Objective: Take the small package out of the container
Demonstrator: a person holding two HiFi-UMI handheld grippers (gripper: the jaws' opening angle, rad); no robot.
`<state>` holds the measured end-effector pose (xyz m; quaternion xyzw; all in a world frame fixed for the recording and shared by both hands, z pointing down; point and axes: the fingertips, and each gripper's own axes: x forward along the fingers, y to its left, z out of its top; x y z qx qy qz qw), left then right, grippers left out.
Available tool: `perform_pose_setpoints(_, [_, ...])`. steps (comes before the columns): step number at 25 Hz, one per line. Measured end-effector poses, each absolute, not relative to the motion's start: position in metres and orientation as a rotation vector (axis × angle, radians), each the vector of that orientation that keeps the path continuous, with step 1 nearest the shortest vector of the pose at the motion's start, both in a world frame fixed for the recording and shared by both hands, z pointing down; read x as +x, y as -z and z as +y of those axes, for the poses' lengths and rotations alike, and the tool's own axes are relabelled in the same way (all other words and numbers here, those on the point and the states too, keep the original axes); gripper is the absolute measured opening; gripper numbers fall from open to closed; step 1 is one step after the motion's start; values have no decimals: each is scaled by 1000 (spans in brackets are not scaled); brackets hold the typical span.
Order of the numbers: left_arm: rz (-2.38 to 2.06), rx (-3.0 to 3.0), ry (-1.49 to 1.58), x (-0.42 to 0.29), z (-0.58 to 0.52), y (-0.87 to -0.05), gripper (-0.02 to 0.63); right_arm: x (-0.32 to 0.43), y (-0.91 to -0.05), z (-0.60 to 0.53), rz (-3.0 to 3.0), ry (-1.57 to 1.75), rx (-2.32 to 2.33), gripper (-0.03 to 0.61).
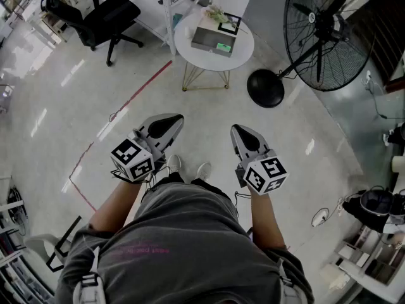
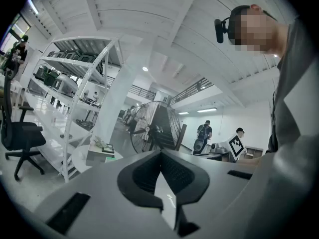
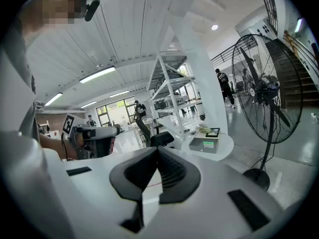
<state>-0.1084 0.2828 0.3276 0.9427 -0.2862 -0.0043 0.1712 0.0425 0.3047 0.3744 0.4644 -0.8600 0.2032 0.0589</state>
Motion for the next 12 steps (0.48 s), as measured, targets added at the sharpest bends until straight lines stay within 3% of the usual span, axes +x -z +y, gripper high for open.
perform_pose_setpoints(12, [-818,2677,5,-89,288,-328,15,58,-373,309,-2615,-608,1403,21])
